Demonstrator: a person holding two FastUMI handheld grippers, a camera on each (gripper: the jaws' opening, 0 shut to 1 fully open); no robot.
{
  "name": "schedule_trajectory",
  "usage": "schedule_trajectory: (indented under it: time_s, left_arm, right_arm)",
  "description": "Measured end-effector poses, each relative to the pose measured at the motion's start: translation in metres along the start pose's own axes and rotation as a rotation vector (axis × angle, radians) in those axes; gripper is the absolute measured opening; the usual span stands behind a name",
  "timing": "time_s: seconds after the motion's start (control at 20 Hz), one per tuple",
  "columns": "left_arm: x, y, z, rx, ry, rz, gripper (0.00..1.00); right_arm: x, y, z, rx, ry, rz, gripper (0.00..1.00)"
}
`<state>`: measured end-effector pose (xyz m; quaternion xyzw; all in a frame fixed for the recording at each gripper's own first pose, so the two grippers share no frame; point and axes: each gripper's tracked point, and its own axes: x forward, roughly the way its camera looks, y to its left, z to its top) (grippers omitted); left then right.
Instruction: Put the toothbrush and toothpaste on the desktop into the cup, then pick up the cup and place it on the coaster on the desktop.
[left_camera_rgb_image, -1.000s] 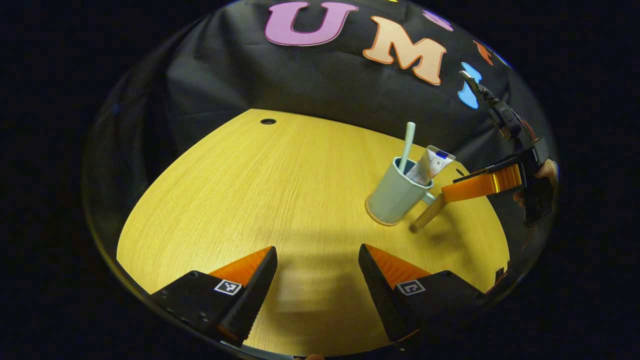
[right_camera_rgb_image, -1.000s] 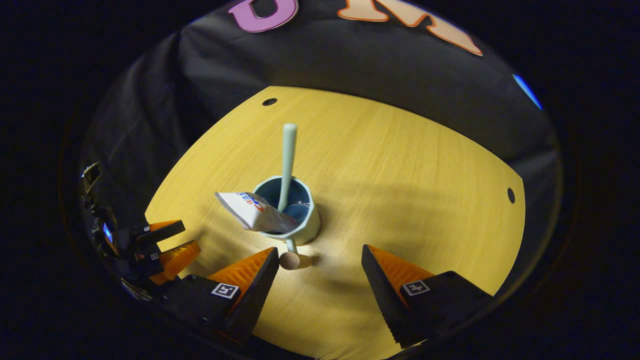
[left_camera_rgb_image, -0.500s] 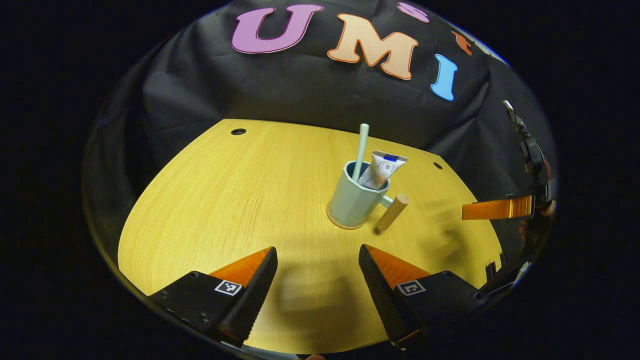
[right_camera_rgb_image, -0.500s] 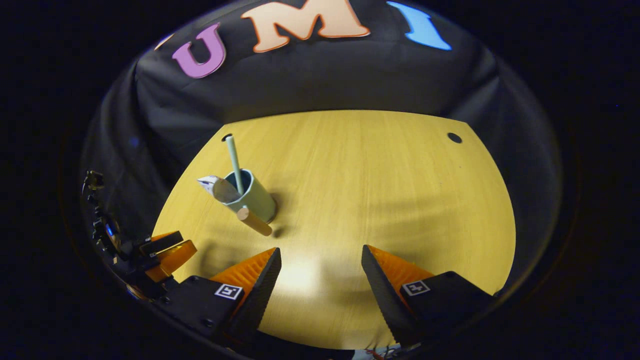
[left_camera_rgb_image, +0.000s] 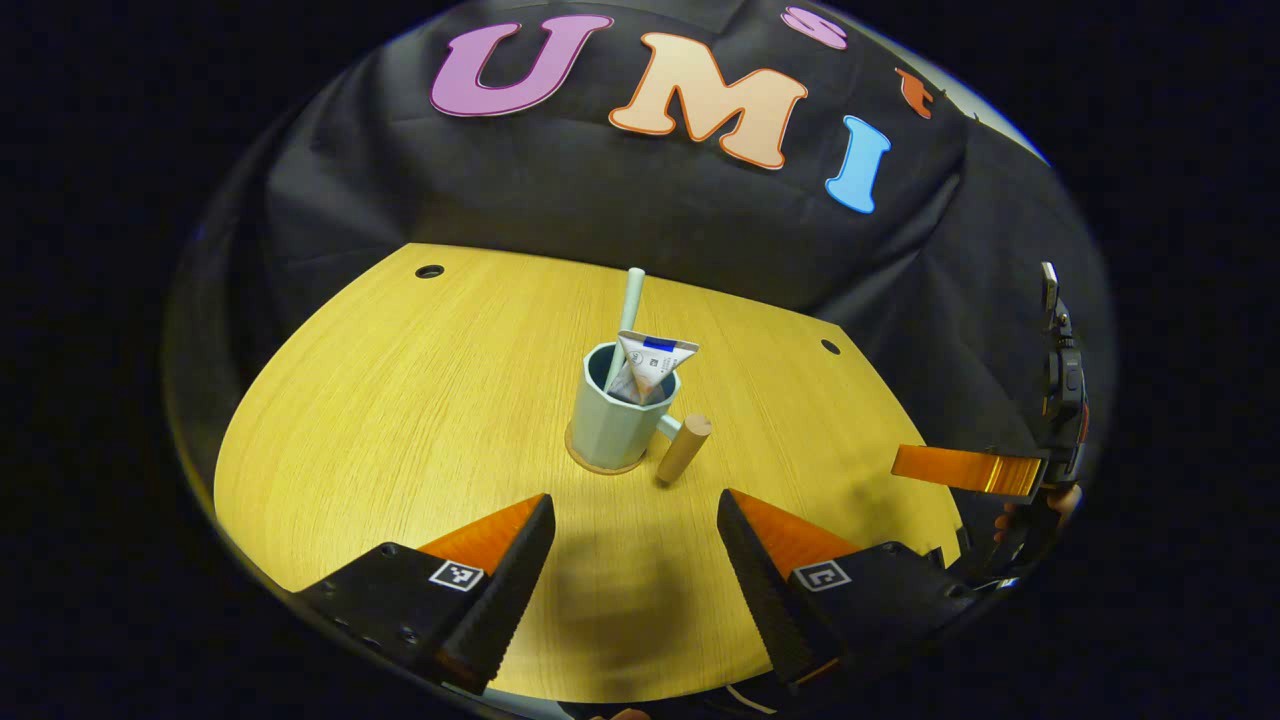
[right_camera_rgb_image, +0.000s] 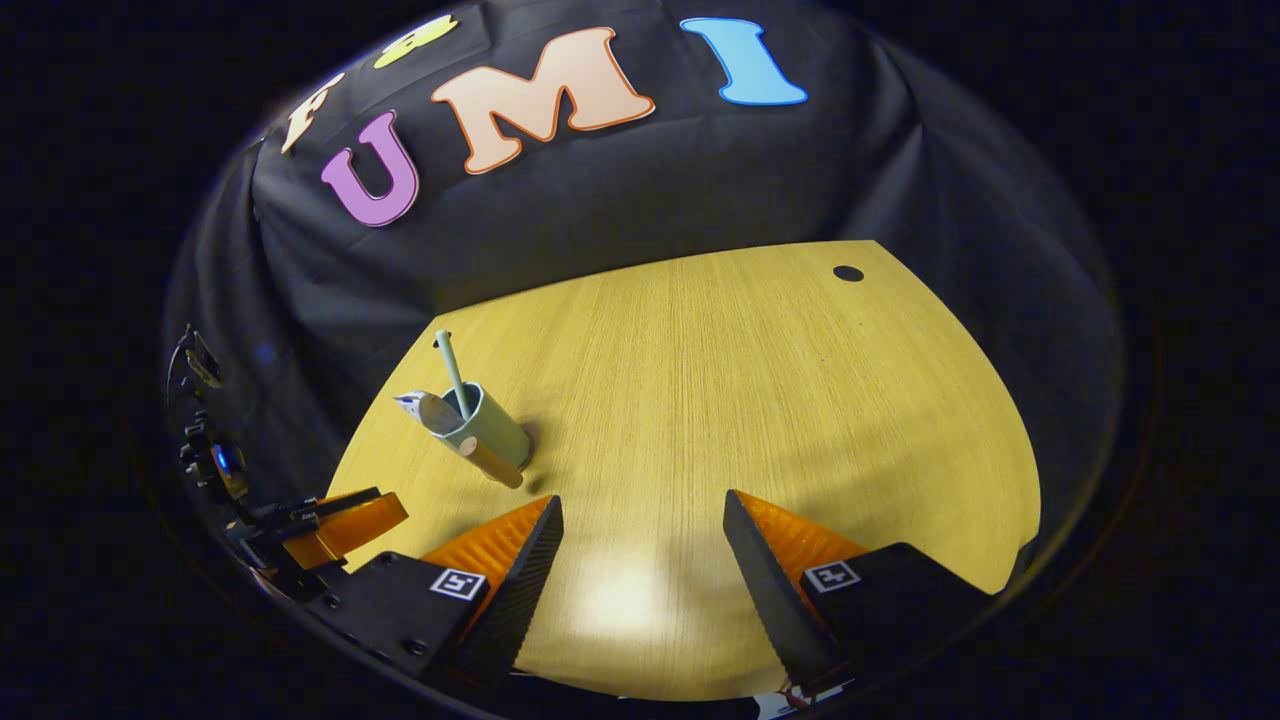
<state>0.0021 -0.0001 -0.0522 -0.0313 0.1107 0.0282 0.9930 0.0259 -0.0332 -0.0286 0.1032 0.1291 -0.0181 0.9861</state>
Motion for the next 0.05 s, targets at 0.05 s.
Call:
schedule_trajectory:
  time_s: [0.05]
  left_arm:
    - [-0.0004, -0.0026, 0.0005, -0.002, -0.010, 0.011, 0.95]
  right_arm:
    - [-0.0032, -0.0037, -0.0007, 0.002, -0.002, 0.008, 0.99]
